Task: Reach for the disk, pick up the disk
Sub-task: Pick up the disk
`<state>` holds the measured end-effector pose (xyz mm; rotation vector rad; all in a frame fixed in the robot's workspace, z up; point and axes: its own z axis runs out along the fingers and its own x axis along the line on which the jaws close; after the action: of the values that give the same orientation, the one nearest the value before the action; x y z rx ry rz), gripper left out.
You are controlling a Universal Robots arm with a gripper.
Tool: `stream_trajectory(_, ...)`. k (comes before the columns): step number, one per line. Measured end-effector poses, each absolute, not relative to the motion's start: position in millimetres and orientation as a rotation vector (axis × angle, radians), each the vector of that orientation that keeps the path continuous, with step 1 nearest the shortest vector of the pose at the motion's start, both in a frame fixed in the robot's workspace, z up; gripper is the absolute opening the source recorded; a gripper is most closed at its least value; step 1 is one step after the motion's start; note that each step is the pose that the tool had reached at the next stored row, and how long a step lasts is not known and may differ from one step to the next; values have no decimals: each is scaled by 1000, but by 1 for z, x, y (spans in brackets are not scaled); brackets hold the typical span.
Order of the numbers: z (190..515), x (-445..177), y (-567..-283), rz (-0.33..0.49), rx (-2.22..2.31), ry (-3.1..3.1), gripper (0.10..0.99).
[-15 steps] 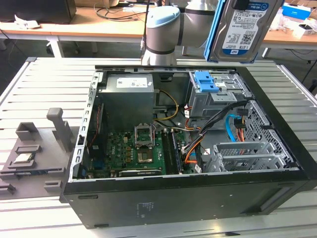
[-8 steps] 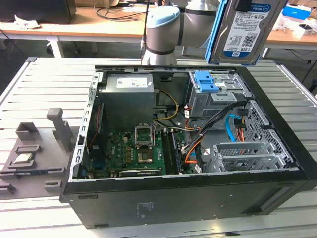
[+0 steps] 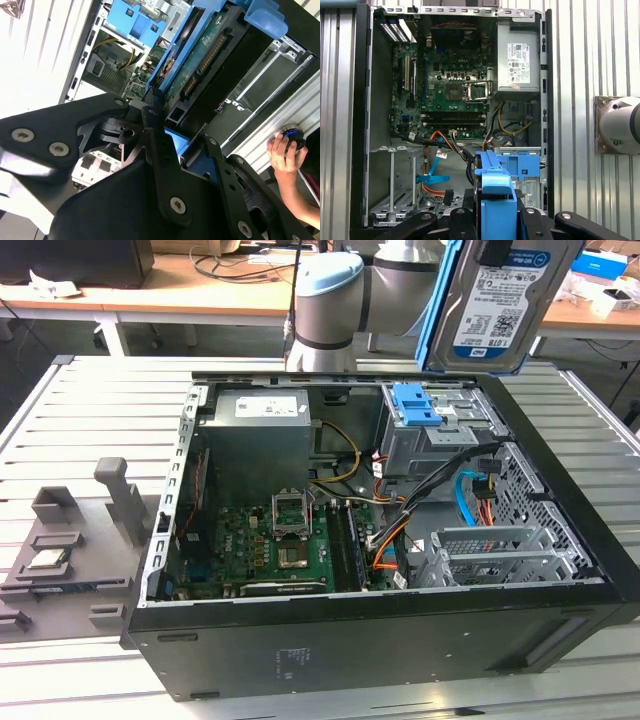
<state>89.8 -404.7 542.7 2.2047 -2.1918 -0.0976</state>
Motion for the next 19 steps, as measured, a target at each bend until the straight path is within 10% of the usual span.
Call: stream_trajectory(19,543,90,-426,-98,2205,-2192,365)
